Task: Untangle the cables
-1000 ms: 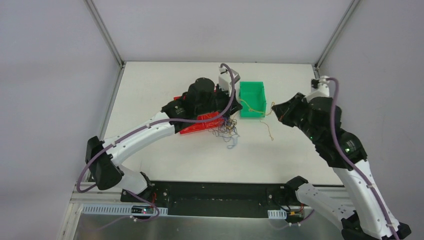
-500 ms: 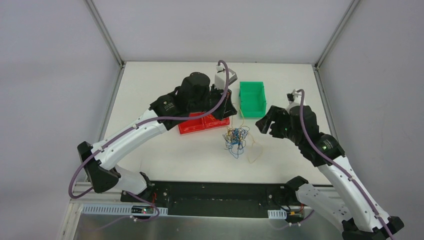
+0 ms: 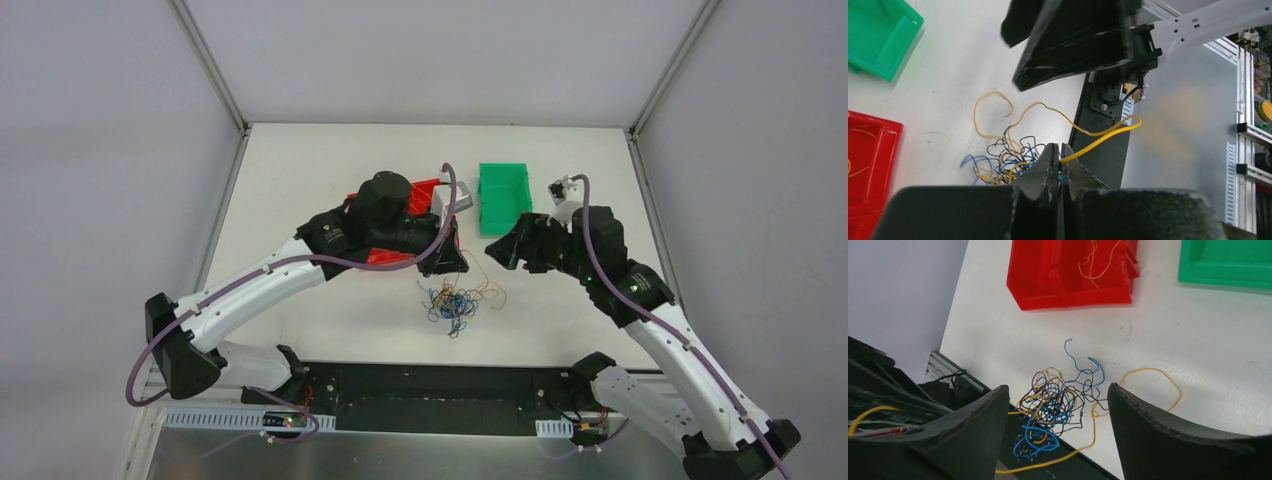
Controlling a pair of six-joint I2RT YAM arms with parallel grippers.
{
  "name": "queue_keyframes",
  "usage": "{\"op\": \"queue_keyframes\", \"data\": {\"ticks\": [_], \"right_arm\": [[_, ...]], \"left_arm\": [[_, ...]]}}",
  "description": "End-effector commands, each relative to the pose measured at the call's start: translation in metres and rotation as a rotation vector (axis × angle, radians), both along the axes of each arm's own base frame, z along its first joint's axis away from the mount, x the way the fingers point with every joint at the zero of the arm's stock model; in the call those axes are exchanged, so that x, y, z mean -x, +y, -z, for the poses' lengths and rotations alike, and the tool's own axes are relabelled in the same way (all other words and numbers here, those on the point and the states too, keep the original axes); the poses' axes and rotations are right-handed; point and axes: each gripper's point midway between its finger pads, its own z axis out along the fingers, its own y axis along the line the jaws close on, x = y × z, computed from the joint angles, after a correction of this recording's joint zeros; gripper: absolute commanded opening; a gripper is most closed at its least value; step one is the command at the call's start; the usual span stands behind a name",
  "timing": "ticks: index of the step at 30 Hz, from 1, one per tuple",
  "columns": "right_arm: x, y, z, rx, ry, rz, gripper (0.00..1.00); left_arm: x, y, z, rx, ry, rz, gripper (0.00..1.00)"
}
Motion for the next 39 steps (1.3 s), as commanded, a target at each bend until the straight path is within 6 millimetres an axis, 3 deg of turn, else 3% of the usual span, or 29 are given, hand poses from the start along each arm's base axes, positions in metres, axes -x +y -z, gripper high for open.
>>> {"op": "queue_keyframes", "data": {"ticks": [1, 7, 13, 22, 29, 34, 39], "right_arm": [[0.007, 0.035, -0.015, -0.125, -0.037, -0.187, 0.75], [0.027, 0.066, 0.002, -0.121, 0.049, -0.371, 0.75], [0.050, 0.089, 0.009, -0.096, 0.022, -0.508, 0.74], [0.052, 0.107, 0.027, -0.074, 0.028, -0.557, 0.71], [0.040, 0.099, 0.034, -0.045, -0.002, -0.464, 0.73], [0.046, 0.091, 0.036, -0.049, -0.038, -0.466, 0.74], [0.045, 0.093, 0.026, -0.060, -0.089, -0.481, 0.74]], "left_arm": [[0.014, 0.002, -0.049, 0.188, -0.190, 0.093, 0.00], [0.012, 0.006, -0.054, 0.217, -0.238, 0.073, 0.00], [0.006, 0.005, -0.061, 0.226, -0.255, 0.047, 0.00], [-0.003, 0.003, -0.071, 0.232, -0.280, 0.011, 0.00], [-0.022, 0.016, -0.059, 0.151, -0.324, -0.097, 0.00], [-0.018, 0.018, -0.059, 0.152, -0.332, -0.083, 0.00], [-0.013, 0.013, -0.068, 0.177, -0.322, -0.047, 0.00]]}}
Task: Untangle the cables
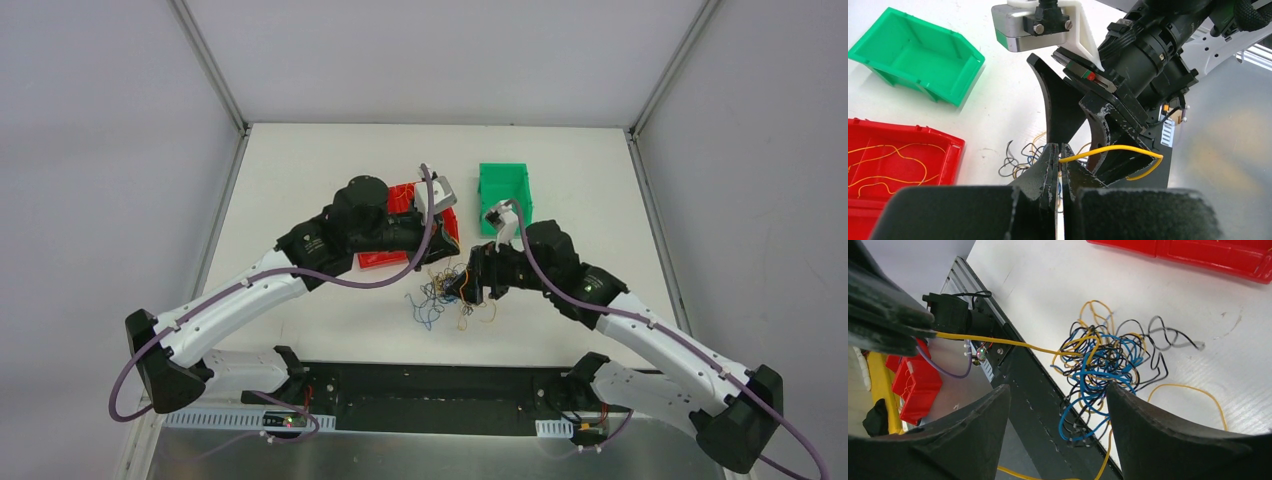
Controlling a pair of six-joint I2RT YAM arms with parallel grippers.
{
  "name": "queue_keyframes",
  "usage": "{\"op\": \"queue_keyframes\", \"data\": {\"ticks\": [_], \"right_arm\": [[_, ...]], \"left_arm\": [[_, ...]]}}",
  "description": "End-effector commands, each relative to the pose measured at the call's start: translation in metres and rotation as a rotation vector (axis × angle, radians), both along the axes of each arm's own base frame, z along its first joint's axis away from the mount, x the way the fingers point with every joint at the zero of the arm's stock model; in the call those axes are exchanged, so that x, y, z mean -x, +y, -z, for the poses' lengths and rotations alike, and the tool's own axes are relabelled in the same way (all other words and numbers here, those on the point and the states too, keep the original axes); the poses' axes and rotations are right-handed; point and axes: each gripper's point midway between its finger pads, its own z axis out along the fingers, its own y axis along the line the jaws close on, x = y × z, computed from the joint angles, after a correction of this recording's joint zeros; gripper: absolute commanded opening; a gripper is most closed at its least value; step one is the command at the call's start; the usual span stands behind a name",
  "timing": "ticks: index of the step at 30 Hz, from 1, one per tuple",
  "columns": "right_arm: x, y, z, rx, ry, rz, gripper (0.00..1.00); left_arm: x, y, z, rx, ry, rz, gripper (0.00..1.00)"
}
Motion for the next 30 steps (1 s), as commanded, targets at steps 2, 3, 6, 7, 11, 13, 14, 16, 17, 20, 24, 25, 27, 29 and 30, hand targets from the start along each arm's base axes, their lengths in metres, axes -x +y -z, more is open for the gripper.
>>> {"op": "queue_keyframes", "data": {"ticks": [2, 3, 6, 7, 11, 13, 14, 16, 17, 20, 24, 25, 27, 29, 30], "right_arm": [[-0.014, 0.008, -0.030, -0.057, -0.142, 0.000, 0.75], [-0.018, 0.009, -0.034, -0.058, -0.164, 0.005, 0.75], [-0.031, 0.014, -0.043, -0.059, -0.214, 0.018, 0.76], [-0.036, 0.016, -0.045, -0.058, -0.231, 0.028, 0.76], [-0.056, 0.022, -0.046, -0.033, -0.278, 0.062, 0.70], [-0.057, 0.028, -0.042, -0.021, -0.258, 0.042, 0.59], [-0.056, 0.030, -0.036, -0.014, -0.236, 0.030, 0.55], [-0.052, 0.032, -0.021, -0.006, -0.192, 0.020, 0.53], [-0.049, 0.031, -0.011, -0.003, -0.172, 0.020, 0.54], [-0.038, 0.023, 0.015, -0.009, -0.113, 0.040, 0.54], [-0.030, 0.009, 0.054, 0.042, -0.014, 0.110, 0.41], [-0.027, 0.005, 0.061, 0.051, 0.007, 0.126, 0.39], [-0.026, -0.005, 0.072, 0.076, 0.029, 0.174, 0.32], [-0.025, -0.019, 0.081, 0.111, 0.045, 0.240, 0.21], [-0.025, -0.024, 0.081, 0.123, 0.045, 0.260, 0.19]], "left_arm": [[0.011, -0.010, -0.049, 0.113, -0.075, 0.081, 0.00], [0.014, -0.012, -0.051, 0.122, -0.070, 0.099, 0.00], [0.018, -0.014, -0.058, 0.142, -0.061, 0.124, 0.00], [0.017, -0.014, -0.061, 0.146, -0.060, 0.114, 0.00], [0.014, -0.012, -0.066, 0.153, -0.062, 0.094, 0.00], [0.012, -0.012, -0.070, 0.159, -0.065, 0.082, 0.00], [0.010, -0.011, -0.072, 0.162, -0.069, 0.068, 0.00], [0.002, -0.006, -0.080, 0.170, -0.089, 0.017, 0.00], [-0.002, -0.002, -0.085, 0.178, -0.104, -0.012, 0.00], [-0.010, 0.013, -0.102, 0.205, -0.151, -0.079, 0.00], [-0.012, 0.027, -0.121, 0.237, -0.189, -0.116, 0.00], [-0.012, 0.031, -0.125, 0.245, -0.196, -0.133, 0.00], [-0.013, 0.038, -0.132, 0.261, -0.207, -0.163, 0.00], [-0.015, 0.047, -0.137, 0.268, -0.217, -0.206, 0.00], [-0.016, 0.052, -0.137, 0.264, -0.222, -0.228, 0.00]]}}
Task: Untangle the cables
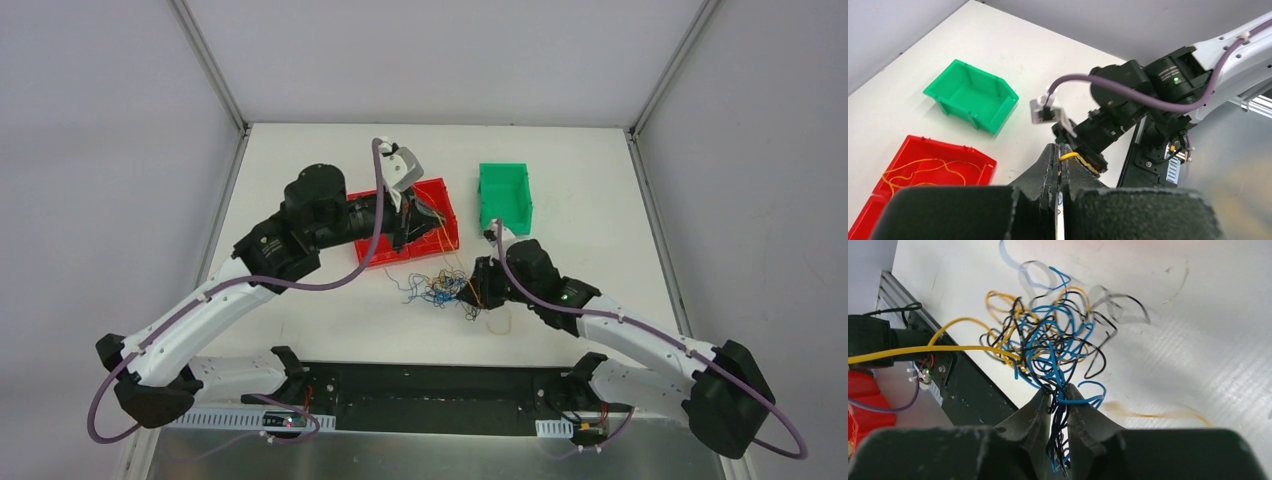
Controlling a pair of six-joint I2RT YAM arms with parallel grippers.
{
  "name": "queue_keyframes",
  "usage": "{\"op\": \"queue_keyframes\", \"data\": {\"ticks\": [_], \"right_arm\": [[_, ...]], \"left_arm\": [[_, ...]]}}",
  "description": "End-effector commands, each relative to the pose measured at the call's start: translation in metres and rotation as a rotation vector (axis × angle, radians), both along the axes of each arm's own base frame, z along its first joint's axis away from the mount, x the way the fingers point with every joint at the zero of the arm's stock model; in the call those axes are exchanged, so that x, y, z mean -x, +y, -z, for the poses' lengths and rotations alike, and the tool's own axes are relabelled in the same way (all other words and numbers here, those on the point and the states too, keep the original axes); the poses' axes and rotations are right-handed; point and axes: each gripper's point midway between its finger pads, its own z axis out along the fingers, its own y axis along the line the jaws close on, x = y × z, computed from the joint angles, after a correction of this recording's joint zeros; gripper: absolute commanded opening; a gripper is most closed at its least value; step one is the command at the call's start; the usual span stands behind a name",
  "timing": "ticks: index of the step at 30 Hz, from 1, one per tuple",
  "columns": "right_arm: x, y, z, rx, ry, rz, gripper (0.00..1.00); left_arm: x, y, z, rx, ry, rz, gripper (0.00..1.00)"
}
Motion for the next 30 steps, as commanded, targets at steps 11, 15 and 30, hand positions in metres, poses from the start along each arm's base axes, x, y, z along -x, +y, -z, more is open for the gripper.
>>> {"op": "queue_keyframes", "data": {"ticks": [11, 15, 30], "right_arm": [[-0.026, -0.124, 0.005, 0.255, 0.068, 0.650, 0.07], [-0.029, -0.154, 0.007, 0.294, 0.138, 0.823, 0.09], [-0.021, -0.230, -0.003, 0.424, 0.242, 1.223, 0.14]], "left_arm": [[-0.036, 0.197, -0.057, 0.047, -0.228, -0.893, 0.00], [-0.030, 0.231, -0.054, 0.020, -0.260, -1.009, 0.00], [-0.017, 0.217, -0.037, 0.080, -0.219, -0.895, 0.00]]}}
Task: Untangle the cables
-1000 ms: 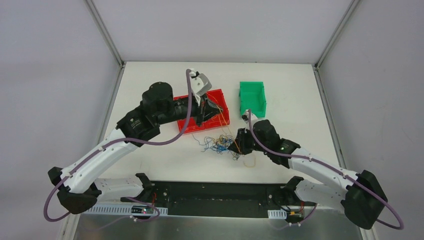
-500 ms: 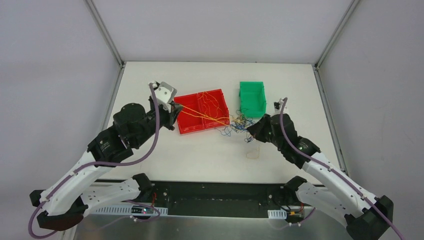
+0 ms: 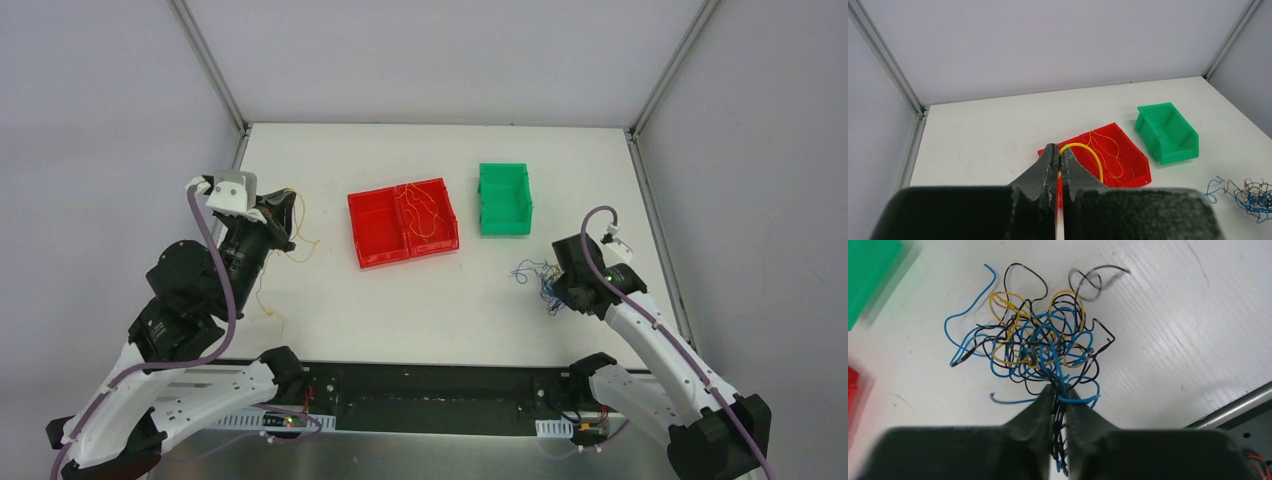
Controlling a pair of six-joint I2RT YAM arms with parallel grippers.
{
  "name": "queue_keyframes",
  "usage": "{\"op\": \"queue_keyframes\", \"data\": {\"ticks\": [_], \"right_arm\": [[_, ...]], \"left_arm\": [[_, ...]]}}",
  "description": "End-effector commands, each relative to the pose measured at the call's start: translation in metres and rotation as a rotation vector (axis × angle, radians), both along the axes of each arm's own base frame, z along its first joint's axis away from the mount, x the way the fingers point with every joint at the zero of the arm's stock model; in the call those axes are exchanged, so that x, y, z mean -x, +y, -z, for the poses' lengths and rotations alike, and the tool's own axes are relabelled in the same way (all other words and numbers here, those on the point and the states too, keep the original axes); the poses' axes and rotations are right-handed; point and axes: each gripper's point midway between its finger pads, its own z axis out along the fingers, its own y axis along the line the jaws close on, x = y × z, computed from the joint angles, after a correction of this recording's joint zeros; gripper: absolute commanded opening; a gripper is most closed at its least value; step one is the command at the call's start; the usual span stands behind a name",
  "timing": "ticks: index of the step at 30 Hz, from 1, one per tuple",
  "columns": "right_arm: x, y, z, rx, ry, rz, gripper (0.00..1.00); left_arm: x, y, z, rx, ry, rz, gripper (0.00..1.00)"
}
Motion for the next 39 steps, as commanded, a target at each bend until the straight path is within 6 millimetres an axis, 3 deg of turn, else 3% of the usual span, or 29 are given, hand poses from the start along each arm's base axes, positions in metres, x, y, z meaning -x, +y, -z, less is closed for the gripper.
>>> {"op": "queue_keyframes", "data": {"ticks": [1, 3, 5, 7, 10, 14, 18, 25, 29, 33, 39], "right_arm": [[0.000, -0.006, -0.020, 0.018, -0.027, 0.000, 0.33], [-0.003, 0.001, -0.028, 0.001, -0.059, -0.071, 0.73], [-0.009, 0.019, -0.041, -0.045, -0.107, -0.221, 0.88], [-0.008, 0.041, -0.058, -0.118, -0.149, -0.364, 0.93], [-0.008, 0.071, -0.092, -0.206, -0.261, -0.570, 0.95], [-0.004, 0.113, -0.134, -0.349, -0.416, -0.809, 0.96], [-0.006, 0.132, -0.170, -0.410, -0.538, -0.913, 0.97], [0.003, 0.181, -0.234, -0.556, -0.751, -1.187, 0.98], [0.008, 0.211, -0.246, -0.570, -0.800, -1.315, 0.97], [0.014, 0.243, -0.238, -0.566, -0.769, -1.413, 0.95], [0.022, 0.266, -0.231, -0.569, -0.775, -1.493, 0.88]], "left_arm": [[-0.008, -0.027, 0.003, 0.014, 0.014, 0.078, 0.00], [-0.008, -0.036, 0.007, 0.016, 0.028, 0.115, 0.00], [-0.009, -0.039, 0.008, 0.020, 0.033, 0.123, 0.00], [-0.008, -0.041, 0.007, 0.020, 0.032, 0.133, 0.00], [-0.004, -0.058, 0.003, 0.014, 0.028, 0.224, 0.00], [0.015, -0.107, -0.003, -0.013, 0.026, 0.502, 0.00], [0.026, -0.150, 0.001, -0.005, 0.089, 0.704, 0.00], [0.024, -0.196, 0.022, -0.019, 0.210, 0.855, 0.00], [0.019, -0.213, 0.028, -0.015, 0.251, 0.892, 0.00], [0.014, -0.229, 0.030, 0.027, 0.294, 0.916, 0.00], [0.010, -0.243, 0.031, 0.054, 0.324, 0.943, 0.00]]}}
